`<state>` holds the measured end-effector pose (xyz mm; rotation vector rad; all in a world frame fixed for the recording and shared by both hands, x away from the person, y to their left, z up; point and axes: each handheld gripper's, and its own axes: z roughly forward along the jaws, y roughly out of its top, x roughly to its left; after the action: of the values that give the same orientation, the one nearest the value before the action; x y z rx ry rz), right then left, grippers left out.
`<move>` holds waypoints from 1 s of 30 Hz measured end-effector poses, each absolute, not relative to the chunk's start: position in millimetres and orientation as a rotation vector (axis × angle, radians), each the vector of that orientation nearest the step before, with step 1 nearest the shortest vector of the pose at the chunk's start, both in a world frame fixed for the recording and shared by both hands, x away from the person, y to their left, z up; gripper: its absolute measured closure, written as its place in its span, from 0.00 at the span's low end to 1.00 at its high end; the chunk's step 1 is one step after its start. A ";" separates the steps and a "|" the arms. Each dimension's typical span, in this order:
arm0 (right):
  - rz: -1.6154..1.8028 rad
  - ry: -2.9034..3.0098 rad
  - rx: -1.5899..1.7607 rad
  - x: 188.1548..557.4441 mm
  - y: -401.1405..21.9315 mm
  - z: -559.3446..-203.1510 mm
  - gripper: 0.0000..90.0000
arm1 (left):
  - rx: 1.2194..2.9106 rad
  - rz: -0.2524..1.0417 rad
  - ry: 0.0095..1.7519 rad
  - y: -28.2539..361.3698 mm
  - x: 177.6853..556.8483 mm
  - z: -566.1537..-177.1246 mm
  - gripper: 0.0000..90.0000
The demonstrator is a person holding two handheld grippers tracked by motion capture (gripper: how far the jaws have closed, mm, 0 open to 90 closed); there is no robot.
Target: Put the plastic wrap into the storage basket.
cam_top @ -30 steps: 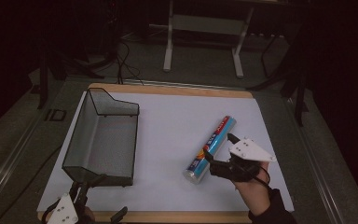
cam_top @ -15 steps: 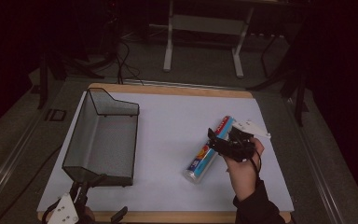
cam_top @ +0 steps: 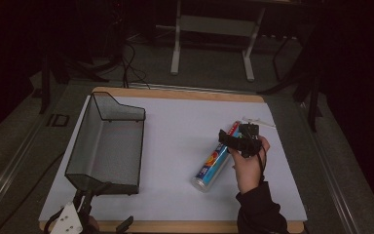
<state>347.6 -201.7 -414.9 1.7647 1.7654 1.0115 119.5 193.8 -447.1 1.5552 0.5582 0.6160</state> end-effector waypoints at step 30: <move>0.780 1.612 2.303 408.5 -206.9 -477.3 0.12 | 1.582 0.612 0.547 191.4 119.1 -447.9 0.03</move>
<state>408.5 -206.9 -477.3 2.3027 1.6124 0.7802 119.1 191.4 -447.9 1.5819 0.5471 0.6116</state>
